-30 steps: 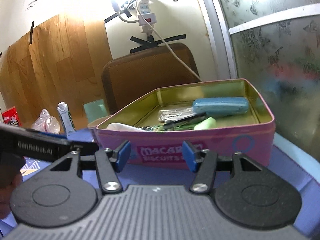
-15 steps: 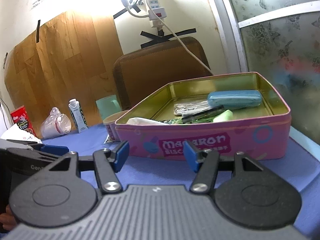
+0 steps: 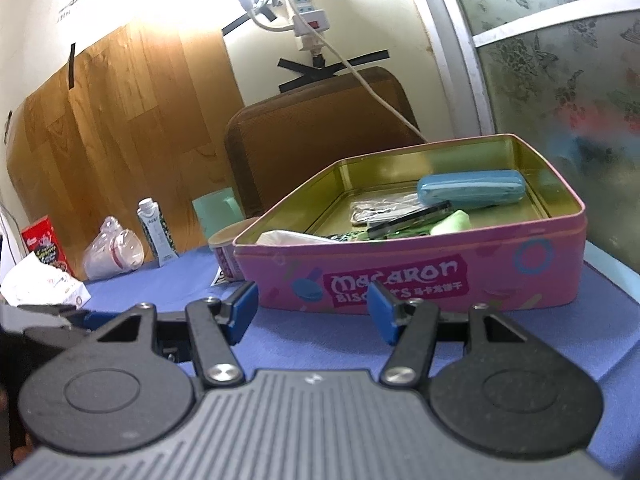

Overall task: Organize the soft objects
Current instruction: 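Withdraw both grippers from the tin toward the pink cloth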

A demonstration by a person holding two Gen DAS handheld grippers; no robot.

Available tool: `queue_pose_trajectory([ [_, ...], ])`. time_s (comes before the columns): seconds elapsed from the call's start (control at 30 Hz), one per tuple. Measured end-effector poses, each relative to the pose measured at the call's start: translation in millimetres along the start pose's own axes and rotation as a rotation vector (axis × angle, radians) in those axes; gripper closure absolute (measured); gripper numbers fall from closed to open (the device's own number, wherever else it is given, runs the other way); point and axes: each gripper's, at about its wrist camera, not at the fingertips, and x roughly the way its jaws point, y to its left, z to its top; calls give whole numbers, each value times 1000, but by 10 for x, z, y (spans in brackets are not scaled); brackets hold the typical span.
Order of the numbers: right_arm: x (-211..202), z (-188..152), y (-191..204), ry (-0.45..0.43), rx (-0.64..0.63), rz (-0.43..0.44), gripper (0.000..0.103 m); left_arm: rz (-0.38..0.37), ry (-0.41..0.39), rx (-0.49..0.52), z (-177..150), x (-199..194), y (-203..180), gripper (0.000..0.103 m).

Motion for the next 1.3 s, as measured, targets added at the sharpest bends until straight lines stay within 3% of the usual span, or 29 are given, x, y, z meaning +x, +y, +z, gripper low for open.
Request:
queue_pose_trajectory([
  [0.27,32,-11,-79,28,80,7,40,12,9,1,-51,17,35,0],
  [0.6,89,-42,5,57,68,22,40,36,27,-29,-142,28,218,0],
  [1.3,415,-75,662,134,-78,146,40,171,19,-139,-399,-157,957,0],
])
